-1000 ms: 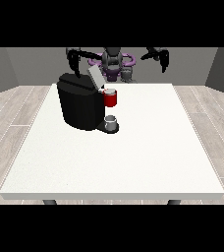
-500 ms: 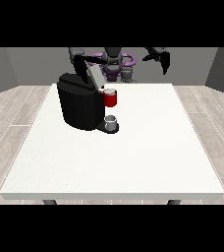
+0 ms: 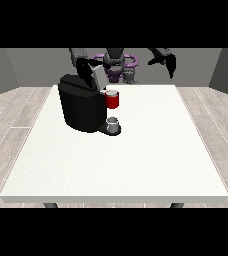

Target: Insert the coffee pod into the coffee machine and close the lid

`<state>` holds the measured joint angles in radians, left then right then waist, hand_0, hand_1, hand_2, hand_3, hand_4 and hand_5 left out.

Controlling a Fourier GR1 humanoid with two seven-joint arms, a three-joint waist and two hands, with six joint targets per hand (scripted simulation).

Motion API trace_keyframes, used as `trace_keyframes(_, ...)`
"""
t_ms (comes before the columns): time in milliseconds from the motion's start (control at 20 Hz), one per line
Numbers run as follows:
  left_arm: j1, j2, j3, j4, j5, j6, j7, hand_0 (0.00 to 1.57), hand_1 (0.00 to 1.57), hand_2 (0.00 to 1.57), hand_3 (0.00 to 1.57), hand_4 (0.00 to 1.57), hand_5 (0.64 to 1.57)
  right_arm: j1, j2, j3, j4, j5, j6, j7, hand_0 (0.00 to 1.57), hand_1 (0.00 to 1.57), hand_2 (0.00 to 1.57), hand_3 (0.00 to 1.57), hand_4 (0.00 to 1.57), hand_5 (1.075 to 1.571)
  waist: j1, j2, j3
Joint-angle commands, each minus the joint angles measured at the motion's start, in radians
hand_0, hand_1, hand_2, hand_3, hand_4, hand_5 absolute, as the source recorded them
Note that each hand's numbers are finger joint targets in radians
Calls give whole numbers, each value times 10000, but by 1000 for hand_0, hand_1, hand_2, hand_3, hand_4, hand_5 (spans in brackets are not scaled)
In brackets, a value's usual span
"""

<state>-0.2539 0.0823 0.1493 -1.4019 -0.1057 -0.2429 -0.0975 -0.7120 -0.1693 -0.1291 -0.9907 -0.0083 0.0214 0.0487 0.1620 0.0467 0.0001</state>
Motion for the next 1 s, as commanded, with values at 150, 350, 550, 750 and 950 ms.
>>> trace_keyframes(150, -313, -197, -312, -205, -179, 342, 283, 0, 0, 0, 0, 346, 1571, -1148, -118, 309, 260, 485, -83, 15, 0, 0, 0, 0, 119, 1571, 302, 496, 0)
trace_keyframes(350, 149, -163, -406, -87, -34, -31, 388, 0, 0, 0, 0, 372, 1571, -1128, 326, 747, 53, 709, -274, 617, 0, 0, 0, 0, 0, 1571, 502, -138, 0)
trace_keyframes(550, -598, 350, -99, 121, 81, -256, -31, 0, 0, 0, 0, 385, 1571, -1854, 333, 739, -193, 761, -424, 559, 0, 0, 0, 0, 0, 1571, 810, 816, -4)
trace_keyframes(750, -564, 158, -384, 119, -106, -191, -33, 0, 0, 0, 0, 356, 1571, -1951, 113, 1119, -563, 1277, -546, 828, 0, 0, 0, 0, 102, 1571, 1131, 733, -6)
trace_keyframes(950, -1000, -112, -599, 125, -167, -74, 21, 0, 0, 0, 0, 326, 1571, -2508, -241, 1077, -825, 1455, -601, 1142, 0, 0, 0, 0, 219, 1571, 1480, 1162, -4)
